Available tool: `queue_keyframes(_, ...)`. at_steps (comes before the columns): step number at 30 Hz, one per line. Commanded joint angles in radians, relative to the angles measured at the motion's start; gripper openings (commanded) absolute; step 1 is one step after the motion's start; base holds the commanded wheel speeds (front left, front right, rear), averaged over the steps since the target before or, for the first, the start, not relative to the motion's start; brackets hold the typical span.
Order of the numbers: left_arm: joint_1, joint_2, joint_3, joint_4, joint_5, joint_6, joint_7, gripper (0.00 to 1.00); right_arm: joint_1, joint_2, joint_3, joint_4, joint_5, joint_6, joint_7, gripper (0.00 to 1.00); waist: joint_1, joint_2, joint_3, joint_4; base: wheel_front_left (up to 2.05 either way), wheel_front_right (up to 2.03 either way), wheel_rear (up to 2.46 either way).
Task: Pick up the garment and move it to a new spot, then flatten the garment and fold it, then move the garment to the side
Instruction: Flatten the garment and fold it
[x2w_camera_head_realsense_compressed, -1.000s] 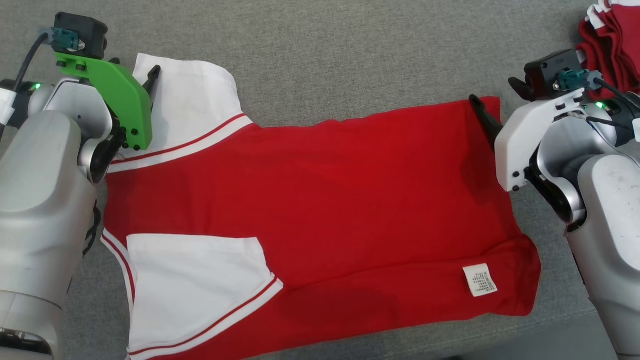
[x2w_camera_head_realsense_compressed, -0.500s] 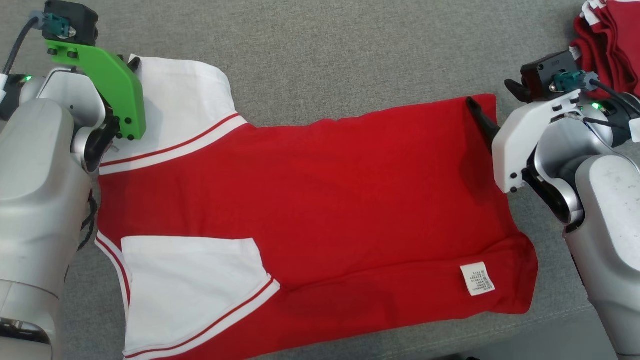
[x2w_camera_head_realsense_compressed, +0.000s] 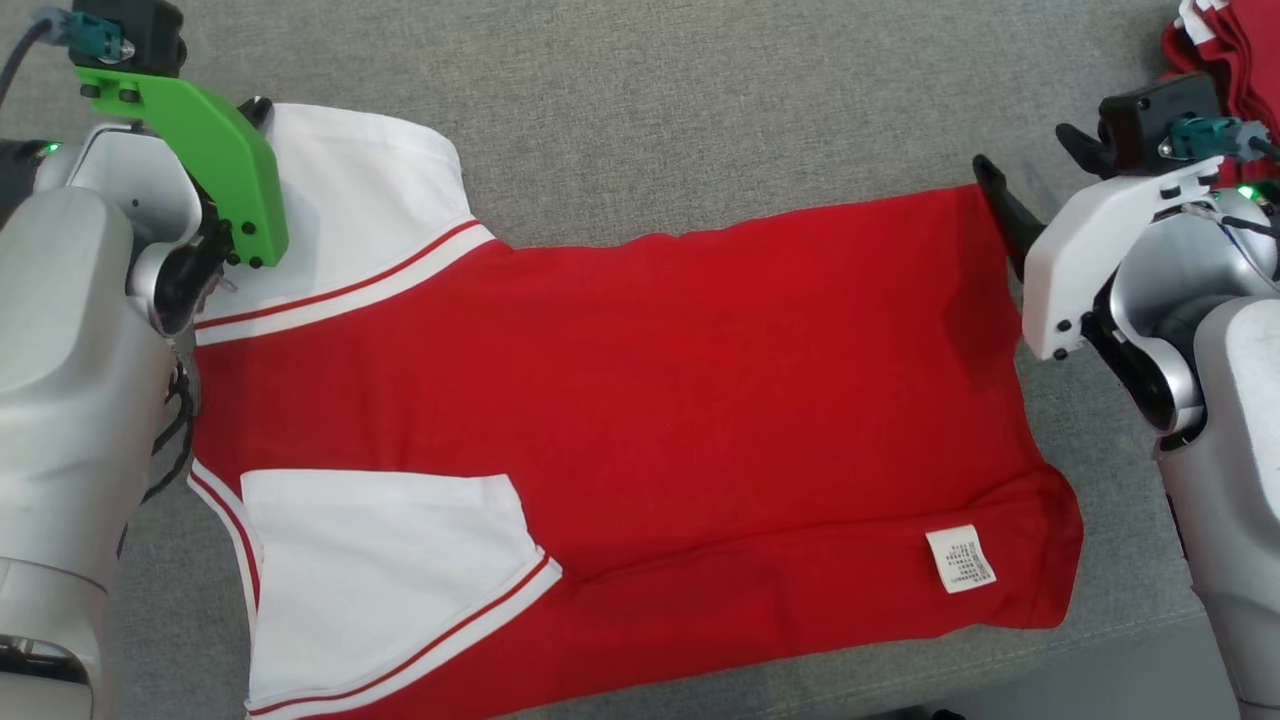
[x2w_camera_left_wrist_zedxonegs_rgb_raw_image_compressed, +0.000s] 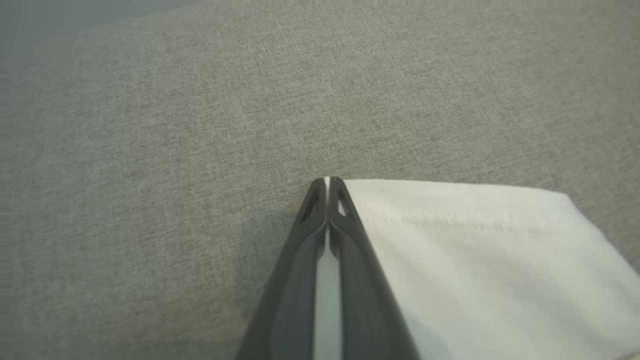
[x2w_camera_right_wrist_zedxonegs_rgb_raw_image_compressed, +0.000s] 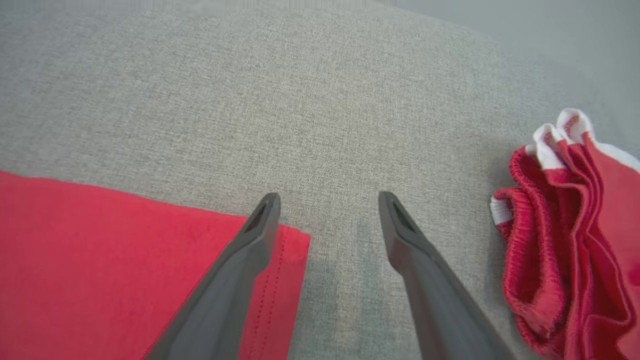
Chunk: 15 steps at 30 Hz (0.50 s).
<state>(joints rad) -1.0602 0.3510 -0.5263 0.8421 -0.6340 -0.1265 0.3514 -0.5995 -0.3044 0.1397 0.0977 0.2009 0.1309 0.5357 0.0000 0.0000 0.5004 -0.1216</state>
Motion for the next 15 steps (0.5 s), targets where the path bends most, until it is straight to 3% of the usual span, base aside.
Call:
queue_keyframes(1, 0.003, 0.012, 0.006, -0.001, -0.012, 0.0, 0.0, 0.0, 0.017, 0.01, -0.012, -0.007, -0.015, -0.001, 0.008, 1.0, 0.0, 0.0, 0.0, 0.0, 0.0, 0.0, 0.0)
queue_keyframes(8, 0.006, 0.033, 0.037, -0.042, -0.063, -0.002, 0.003, 0.0, 0.086, 0.1, -0.119, -0.037, -0.121, -0.001, 0.012, 1.0, 0.0, 0.0, 0.018, -0.005, 0.0, 0.0, 0.0)
queue_keyframes(15, 0.0, 0.063, 0.033, -0.087, -0.065, 0.006, 0.022, 0.0, 0.089, 0.147, -0.11, -0.007, -0.133, -0.001, -0.022, 1.0, 0.0, 0.0, 0.039, -0.009, 0.0, 0.0, 0.0)
